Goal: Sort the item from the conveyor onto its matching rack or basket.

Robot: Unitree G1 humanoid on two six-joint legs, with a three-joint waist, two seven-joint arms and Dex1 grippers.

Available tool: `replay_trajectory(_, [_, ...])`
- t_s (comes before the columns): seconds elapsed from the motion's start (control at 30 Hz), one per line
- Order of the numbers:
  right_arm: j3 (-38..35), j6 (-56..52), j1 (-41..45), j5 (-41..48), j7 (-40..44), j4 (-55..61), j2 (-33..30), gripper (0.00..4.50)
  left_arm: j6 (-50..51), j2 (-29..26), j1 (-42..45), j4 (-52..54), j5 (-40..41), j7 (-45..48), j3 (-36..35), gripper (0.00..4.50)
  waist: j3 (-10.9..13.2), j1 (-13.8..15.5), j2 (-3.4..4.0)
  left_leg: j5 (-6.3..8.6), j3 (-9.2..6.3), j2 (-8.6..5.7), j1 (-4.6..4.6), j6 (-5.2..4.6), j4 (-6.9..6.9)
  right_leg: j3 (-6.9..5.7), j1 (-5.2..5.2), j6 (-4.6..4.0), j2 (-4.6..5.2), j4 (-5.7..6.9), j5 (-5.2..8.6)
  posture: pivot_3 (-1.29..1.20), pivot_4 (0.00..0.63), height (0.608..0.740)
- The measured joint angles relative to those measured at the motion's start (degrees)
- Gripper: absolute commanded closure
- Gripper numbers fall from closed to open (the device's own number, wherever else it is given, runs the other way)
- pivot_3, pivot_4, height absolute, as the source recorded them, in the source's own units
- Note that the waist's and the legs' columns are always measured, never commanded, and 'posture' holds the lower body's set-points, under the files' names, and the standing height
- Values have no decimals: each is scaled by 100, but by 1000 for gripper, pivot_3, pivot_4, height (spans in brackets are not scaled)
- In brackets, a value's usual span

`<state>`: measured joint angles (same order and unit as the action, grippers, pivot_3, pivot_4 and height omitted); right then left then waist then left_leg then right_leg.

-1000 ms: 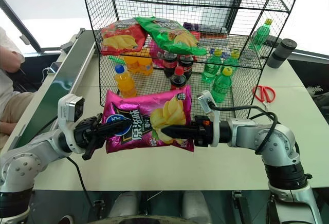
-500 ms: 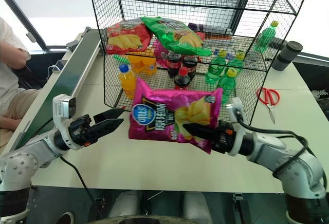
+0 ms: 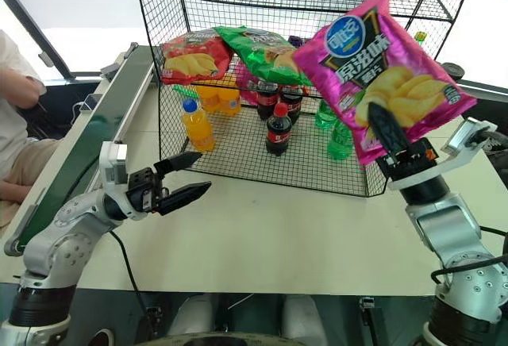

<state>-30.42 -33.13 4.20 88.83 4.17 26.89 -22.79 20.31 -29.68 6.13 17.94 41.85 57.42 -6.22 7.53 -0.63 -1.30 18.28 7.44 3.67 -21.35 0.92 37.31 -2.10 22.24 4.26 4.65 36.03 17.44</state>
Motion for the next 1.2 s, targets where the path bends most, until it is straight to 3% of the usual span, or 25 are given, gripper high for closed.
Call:
replay_trajectory(0.4, [325,499,304,-357,-1104,-270,524,4500,-980,137,74,-156,-748,107,100,72,1,-25,2,-12,2,2,0,-5,1,0,2,30,0,5,-17,0,150,727])
replay_trajectory(0.97, [966,1190,140,-50,-2404,230,1781,4500,-1118,175,-179,-94,-761,-15,97,72,3,-57,6,-19,2,7,2,1,-4,1,5,33,-1,11,-18,0,150,727])
replay_trajectory(1.2, [860,1382,843,-39,-2436,-43,1428,4500,-1233,173,-110,-128,-809,-11,100,72,3,-43,8,-19,3,6,0,-1,0,0,5,33,-1,10,-18,0,150,727])
